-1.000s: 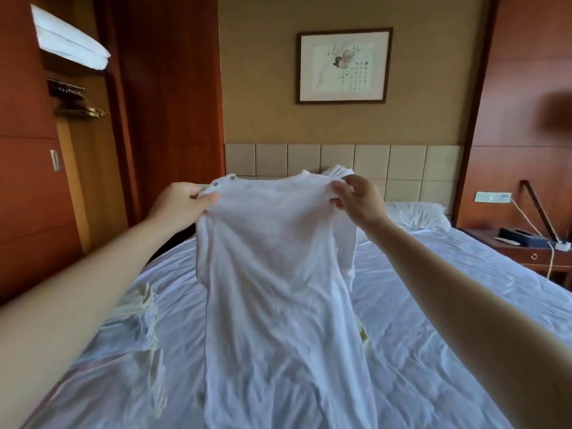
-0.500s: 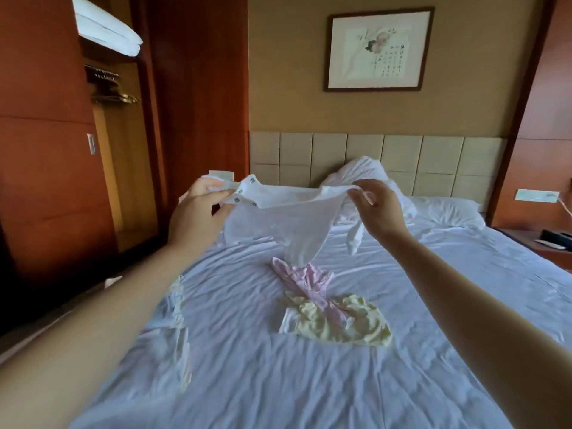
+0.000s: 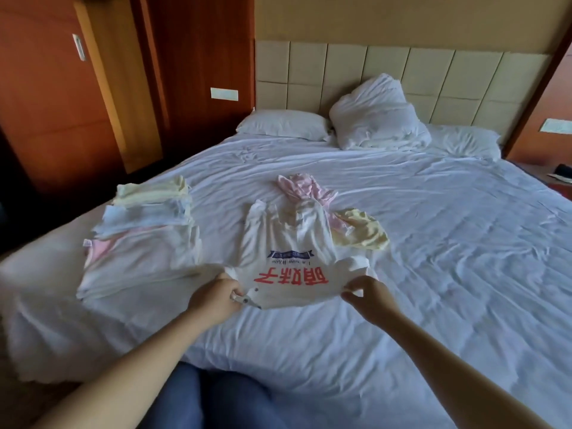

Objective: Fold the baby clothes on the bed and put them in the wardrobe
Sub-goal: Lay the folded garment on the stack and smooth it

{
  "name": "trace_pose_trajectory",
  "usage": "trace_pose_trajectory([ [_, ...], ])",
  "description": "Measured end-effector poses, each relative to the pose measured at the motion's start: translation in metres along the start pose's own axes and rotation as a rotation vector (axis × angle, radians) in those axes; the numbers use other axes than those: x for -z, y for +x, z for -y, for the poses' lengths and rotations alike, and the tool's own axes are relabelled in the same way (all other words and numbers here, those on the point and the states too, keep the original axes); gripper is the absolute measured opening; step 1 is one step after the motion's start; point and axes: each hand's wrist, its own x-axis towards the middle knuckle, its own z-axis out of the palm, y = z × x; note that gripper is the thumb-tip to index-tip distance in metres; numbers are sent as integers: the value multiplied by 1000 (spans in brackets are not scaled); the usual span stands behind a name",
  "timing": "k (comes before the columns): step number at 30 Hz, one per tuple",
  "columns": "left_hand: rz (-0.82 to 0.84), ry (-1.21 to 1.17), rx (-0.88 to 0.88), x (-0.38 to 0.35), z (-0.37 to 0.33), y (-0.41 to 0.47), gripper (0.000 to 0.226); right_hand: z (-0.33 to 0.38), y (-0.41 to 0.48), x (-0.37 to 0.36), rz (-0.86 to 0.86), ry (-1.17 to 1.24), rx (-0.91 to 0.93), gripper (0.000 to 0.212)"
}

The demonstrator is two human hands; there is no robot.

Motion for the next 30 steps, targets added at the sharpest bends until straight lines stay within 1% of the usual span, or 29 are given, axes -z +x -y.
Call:
trace_pose_trajectory([
  [1,8,2,9,-4,0,-4,20,-5,-7,-4,4,-3,2,16],
  [3,29,16,20,-10,1,-10,18,-11,-18,-10,13,-18,3,4],
  [5,68,51,20,-14,3,-15,18,-16,-26,-17,13,-44,14,20],
  [6,91,71,23,-17,5,-18,18,-18,-30,-22,12,-61,16,20],
  [8,135,138,33,-21,6,-21,18,-20,-36,-29,33,-109,37,4],
  [10,137,266,35,-24,1,-26,20,-23,-39,-36,67,-144,80,10],
  [11,118,337,19,-26,-5,-27,25,-24,-40,-37,83,-155,96,12],
  [13,40,388,-58,-33,-18,-30,47,-24,-39,-37,103,-132,108,13],
  [15,-98,323,-209,-42,-34,-28,72,-23,-38,-37,111,-96,114,14],
  [16,-134,271,-303,-47,-43,-25,79,-22,-36,-36,105,-78,122,14],
  [17,-125,219,-384,-52,-53,-22,80,-20,-35,-35,96,-60,123,15],
  [19,-18,162,-481,-63,-79,-16,76,-17,-32,-32,86,-22,138,16],
  [21,55,126,-505,-74,-103,-12,70,-16,-28,-30,73,10,154,17],
  [22,50,87,-491,-80,-112,-11,62,-15,-27,-28,69,24,160,18],
  [24,-5,-43,-443,-86,-123,-9,36,-15,-24,-26,64,32,189,19],
  [26,-15,-174,-362,-86,-128,-5,16,-18,-21,-25,45,13,201,20],
  [27,-3,-232,-325,-84,-128,-3,16,-20,-19,-24,20,-5,193,21],
  [30,8,-313,-271,-76,-126,3,33,-25,-11,-20,-60,-46,164,20],
])
